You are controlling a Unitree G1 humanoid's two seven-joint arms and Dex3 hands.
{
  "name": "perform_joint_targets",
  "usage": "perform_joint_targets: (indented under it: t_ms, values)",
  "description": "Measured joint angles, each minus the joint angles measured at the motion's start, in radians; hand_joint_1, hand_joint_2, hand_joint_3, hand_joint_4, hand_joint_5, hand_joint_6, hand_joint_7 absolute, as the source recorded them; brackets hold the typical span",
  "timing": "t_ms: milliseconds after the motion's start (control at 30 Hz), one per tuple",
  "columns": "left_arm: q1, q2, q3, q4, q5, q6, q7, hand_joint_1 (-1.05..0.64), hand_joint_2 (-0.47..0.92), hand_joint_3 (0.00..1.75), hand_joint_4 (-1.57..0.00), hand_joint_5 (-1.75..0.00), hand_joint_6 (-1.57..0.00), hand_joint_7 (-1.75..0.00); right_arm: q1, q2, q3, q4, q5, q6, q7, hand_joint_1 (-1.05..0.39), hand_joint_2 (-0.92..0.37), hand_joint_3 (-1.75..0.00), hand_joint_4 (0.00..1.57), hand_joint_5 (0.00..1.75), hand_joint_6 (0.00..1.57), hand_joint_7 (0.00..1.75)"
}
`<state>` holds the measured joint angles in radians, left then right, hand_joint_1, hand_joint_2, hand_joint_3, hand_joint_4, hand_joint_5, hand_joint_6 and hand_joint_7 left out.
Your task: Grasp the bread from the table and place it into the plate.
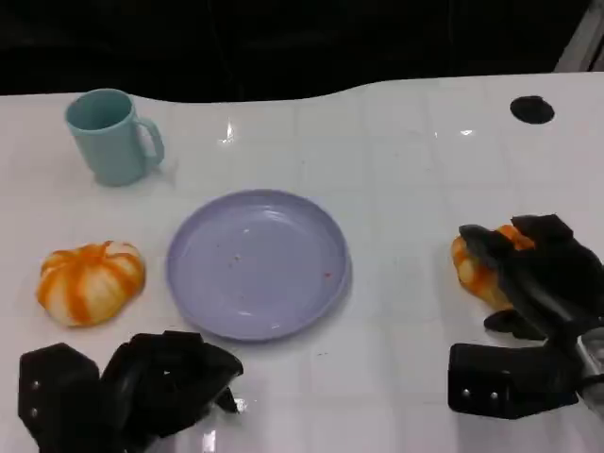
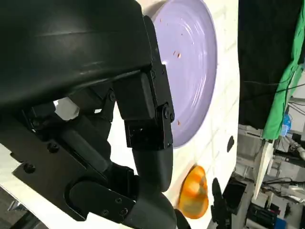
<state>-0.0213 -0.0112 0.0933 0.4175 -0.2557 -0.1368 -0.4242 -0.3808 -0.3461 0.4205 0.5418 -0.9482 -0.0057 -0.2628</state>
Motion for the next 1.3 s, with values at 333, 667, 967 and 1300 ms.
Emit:
perform_joint_targets:
  t_ms: [333,667,967,1300]
  values:
    - [0.005,0.0,-0.001,-0.006,0.0,0.0,0.0,-1.05,0.55,0.36,-0.9,-1.5,-1.56,-0.31,-0.068,0.01,0.018,0.199,0.066,-0.141,-0.201,-0.05,-0.9,-0.05,1.17,0.82,1.31,0.12]
    - [0.01,-0.001,-0.002,-0.014,0.001,0.003,0.0,-1.05,0.56,0.36,-0.9,-1.49,-1.56,-0.32,-0.123,0.013,0.043,0.348,0.094,-0.299,-0.411,-0.06,-0.36,-1.1,0.93,1.75,0.78,1.65]
    - [0.011,-0.002,-0.005,-0.017,0.002,0.003,0.006,-1.05,0.57,0.36,-0.9,-1.49,-1.57,-0.32,-0.132,0.016,0.067,0.38,0.095,-0.325,-0.487,-0.05,-0.29,-1.19,0.95,1.75,0.77,1.7]
    - [0.011,-0.002,-0.005,-0.018,0.002,0.003,0.005,-1.05,0.55,0.36,-0.9,-1.49,-1.56,-0.31,-0.123,0.015,0.057,0.302,0.129,-0.388,-0.51,-0.01,-0.26,-1.33,0.99,1.75,0.88,1.55]
